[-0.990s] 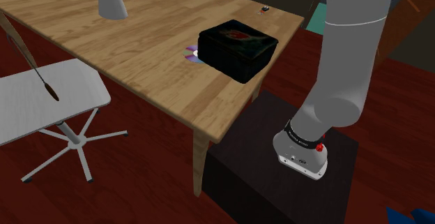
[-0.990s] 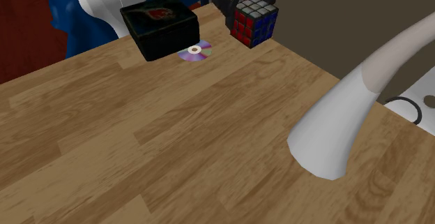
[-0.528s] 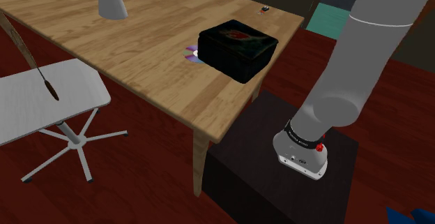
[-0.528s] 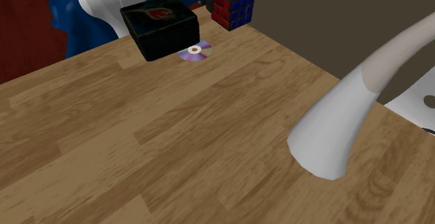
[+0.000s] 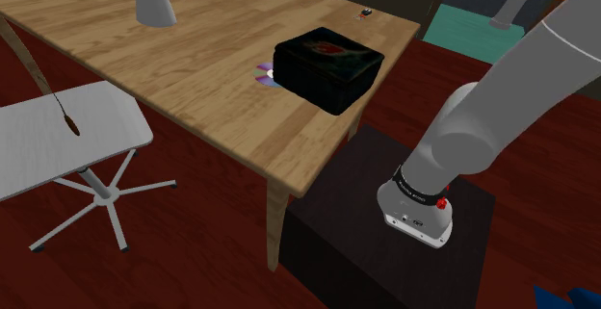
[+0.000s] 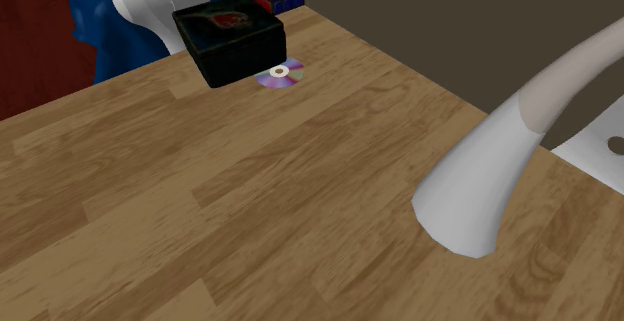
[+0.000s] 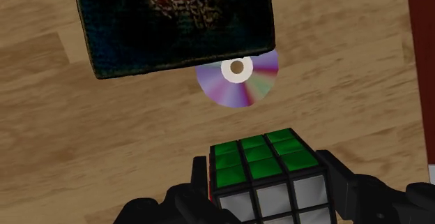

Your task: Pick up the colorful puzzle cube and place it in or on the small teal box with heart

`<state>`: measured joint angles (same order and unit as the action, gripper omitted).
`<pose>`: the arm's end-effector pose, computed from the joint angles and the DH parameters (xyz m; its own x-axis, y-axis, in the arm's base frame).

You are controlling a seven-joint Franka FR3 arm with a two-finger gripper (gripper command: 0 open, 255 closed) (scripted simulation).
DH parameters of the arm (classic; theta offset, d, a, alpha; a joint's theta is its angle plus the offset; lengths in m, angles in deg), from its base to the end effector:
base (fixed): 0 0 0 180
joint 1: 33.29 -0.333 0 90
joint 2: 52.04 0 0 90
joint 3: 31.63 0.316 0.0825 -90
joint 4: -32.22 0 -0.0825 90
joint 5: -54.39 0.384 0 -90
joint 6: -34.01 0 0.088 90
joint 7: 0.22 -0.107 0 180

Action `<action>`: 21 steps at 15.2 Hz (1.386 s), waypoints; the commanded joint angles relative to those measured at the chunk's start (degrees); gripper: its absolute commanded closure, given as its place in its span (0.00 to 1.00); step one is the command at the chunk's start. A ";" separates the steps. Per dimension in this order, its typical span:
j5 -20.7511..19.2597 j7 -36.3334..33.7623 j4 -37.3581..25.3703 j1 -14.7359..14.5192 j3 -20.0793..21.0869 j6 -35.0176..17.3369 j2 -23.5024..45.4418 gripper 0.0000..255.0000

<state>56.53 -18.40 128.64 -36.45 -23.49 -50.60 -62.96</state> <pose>0.4727 0.1066 0.6619 0.9927 -0.1193 -0.0198 -0.1194 -0.9928 -0.0045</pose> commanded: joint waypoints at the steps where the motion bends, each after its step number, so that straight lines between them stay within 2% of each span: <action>1: 0.53 0.75 5.00 0.14 -0.52 -0.20 -4.81 1.00; 7: 1.38 2.54 16.69 0.03 -2.12 1.59 -18.28 1.00; 12: 1.41 3.89 24.69 -0.23 -3.62 5.35 -29.98 1.00; 21: 1.67 4.08 33.60 -0.39 -3.41 -0.86 -32.68 1.00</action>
<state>58.13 -14.26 161.41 -36.82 -27.00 -50.66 -95.60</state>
